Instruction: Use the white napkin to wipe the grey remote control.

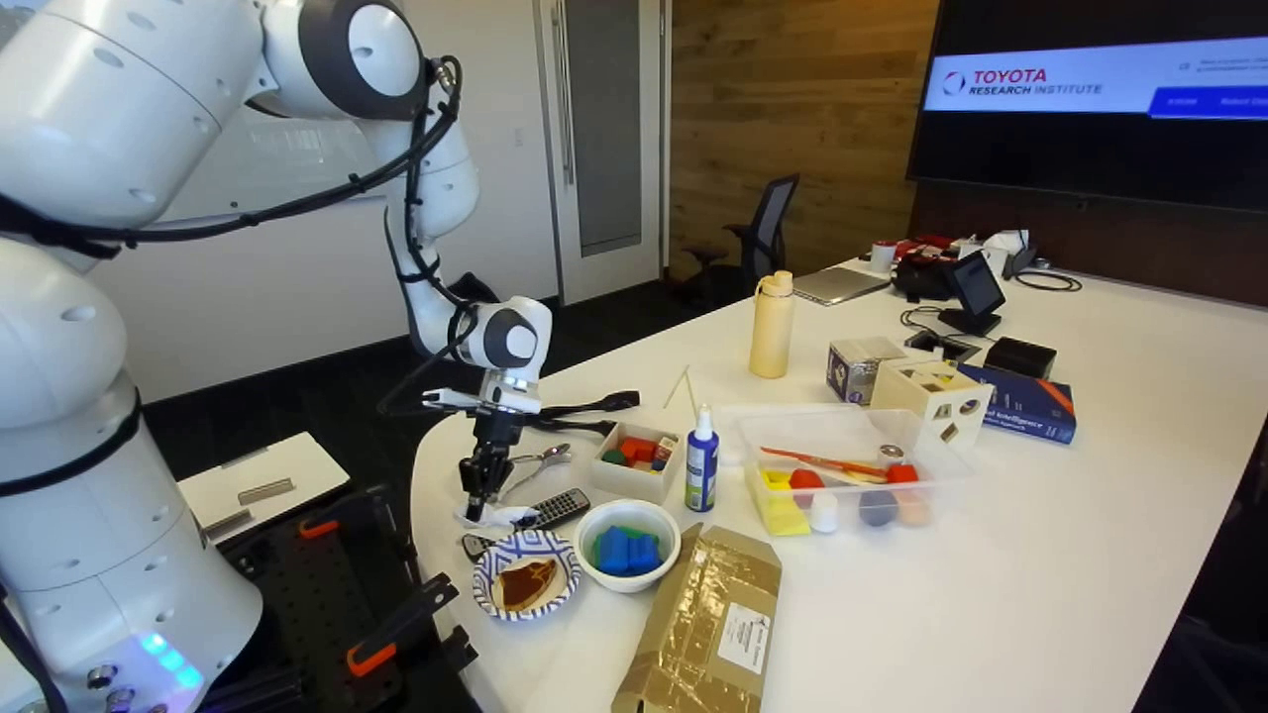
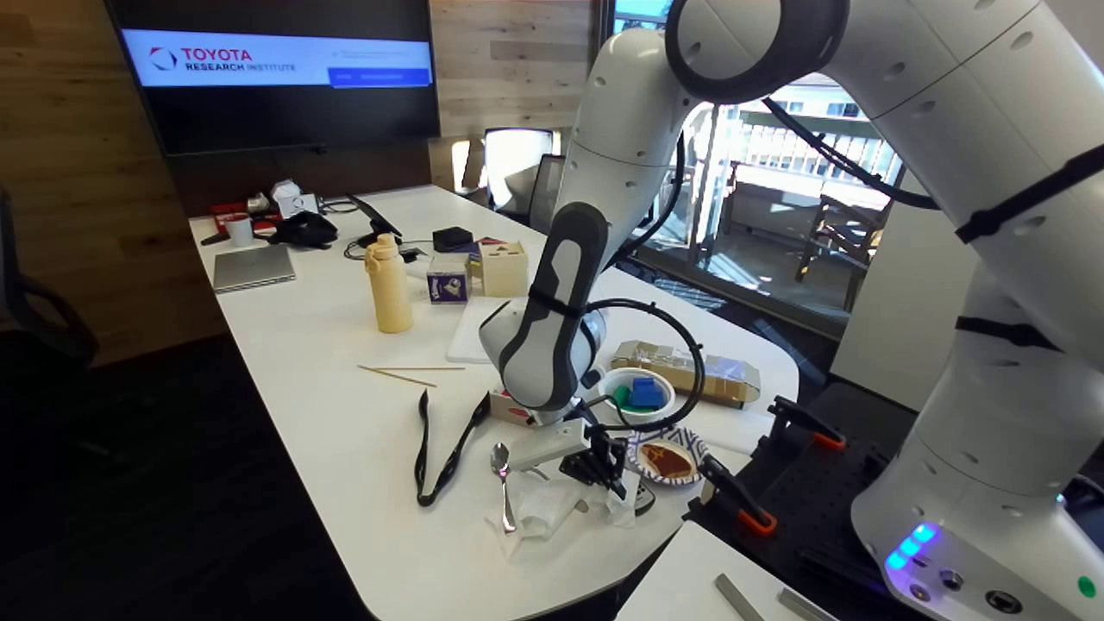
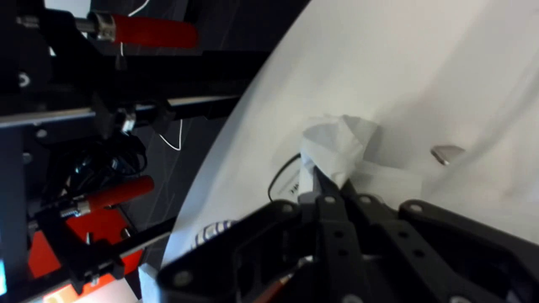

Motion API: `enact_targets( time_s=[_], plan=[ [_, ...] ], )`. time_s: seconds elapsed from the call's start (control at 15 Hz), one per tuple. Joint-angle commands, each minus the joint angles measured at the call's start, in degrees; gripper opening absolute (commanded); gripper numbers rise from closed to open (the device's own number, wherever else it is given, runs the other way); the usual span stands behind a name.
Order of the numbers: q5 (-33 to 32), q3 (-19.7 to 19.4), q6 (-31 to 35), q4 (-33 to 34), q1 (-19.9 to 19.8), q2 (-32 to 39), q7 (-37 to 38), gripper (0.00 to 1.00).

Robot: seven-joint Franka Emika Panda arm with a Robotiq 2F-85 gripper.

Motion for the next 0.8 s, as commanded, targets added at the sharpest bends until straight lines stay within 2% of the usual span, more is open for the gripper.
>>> enact_targets(
  time_s=[0.0, 0.33, 0.73],
  plan=[
    [3.43, 1.25, 2.54, -5.8, -0.89, -2.38, 0.15, 0.0],
    [4.43, 0.21, 5.04, -7.06, 0.04, -2.3, 0.48, 0.0],
    [1.47, -2.93, 7.3, -3.15, 1.46, -2.04, 0.79, 0.0]
  ],
)
